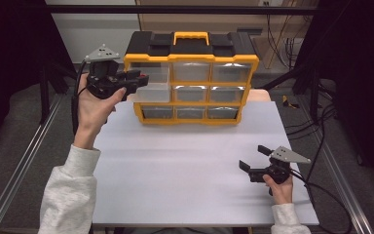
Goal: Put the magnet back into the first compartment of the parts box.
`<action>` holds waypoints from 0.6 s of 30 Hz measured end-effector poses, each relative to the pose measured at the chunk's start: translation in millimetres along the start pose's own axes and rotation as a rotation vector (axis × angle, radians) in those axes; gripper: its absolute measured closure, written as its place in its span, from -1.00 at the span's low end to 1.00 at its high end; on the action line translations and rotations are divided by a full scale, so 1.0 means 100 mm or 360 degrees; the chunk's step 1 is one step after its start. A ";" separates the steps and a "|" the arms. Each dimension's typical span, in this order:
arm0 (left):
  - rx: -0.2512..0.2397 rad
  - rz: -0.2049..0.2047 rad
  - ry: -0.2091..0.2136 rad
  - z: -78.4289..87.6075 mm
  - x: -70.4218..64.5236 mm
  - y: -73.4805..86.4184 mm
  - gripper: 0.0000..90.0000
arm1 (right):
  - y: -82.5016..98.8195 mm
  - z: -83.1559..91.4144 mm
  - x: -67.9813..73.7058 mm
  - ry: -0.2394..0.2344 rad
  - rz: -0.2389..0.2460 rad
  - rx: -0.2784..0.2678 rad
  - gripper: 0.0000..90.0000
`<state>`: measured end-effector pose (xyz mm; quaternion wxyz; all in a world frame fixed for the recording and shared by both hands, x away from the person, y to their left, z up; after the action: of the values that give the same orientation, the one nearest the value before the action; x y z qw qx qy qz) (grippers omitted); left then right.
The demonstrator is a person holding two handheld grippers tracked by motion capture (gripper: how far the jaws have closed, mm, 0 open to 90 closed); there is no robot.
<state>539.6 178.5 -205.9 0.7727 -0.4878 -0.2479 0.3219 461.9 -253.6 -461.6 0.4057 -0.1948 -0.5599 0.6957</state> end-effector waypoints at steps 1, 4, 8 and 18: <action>0.0005 -0.0002 -0.0004 -0.01 0.00 -0.01 0.38 | 0.00 0.00 0.00 0.0000 0.0000 0.0000 -0.99; 0.0012 0.0008 -0.0010 -0.04 0.02 -0.02 0.38 | 0.00 0.00 0.00 -0.0002 -0.0002 -0.0001 -0.99; 0.0017 0.0030 -0.0021 -0.09 0.07 -0.03 0.38 | 0.00 0.00 0.00 -0.0001 0.0001 -0.0001 -0.99; 0.0030 0.0056 -0.0058 -0.19 0.16 -0.05 0.38 | 0.00 0.00 0.00 -0.0001 0.0001 0.0001 -0.99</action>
<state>565.0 177.5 -208.0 0.7668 -0.4788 -0.2503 0.3467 462.1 -253.6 -461.7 0.4053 -0.1947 -0.5597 0.6961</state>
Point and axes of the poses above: each handheld gripper's, and its own axes: z roughly backward along the jaws, y roughly out of its underside, x roughly to its left, the point moved 2 cm from there along -z, roughly forward along the jaws, and after that the axes turned 3 degrees about -z, right-handed, at the moved point
